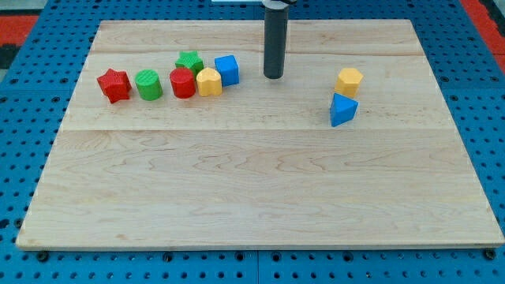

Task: Push the hexagon towards the top center of the board

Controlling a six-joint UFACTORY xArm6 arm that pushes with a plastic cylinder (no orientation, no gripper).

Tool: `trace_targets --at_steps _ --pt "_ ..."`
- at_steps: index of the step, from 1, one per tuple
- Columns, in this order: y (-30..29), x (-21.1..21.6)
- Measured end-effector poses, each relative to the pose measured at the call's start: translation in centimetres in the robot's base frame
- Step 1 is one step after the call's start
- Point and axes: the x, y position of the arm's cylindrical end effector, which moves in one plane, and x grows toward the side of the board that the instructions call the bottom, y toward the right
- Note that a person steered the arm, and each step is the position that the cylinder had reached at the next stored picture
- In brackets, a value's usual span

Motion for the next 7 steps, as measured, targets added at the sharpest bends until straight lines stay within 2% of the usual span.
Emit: trace_targets --at_steps 1,2,3,4,5,6,7 --pt "-2.0 0.0" --pt "1.9 -2.3" --pt "11.2 -3.5" --pt "18.1 -1.3" --pt "16.9 3.2" --pt "11.7 4.2" --pt "8.1 2.7"
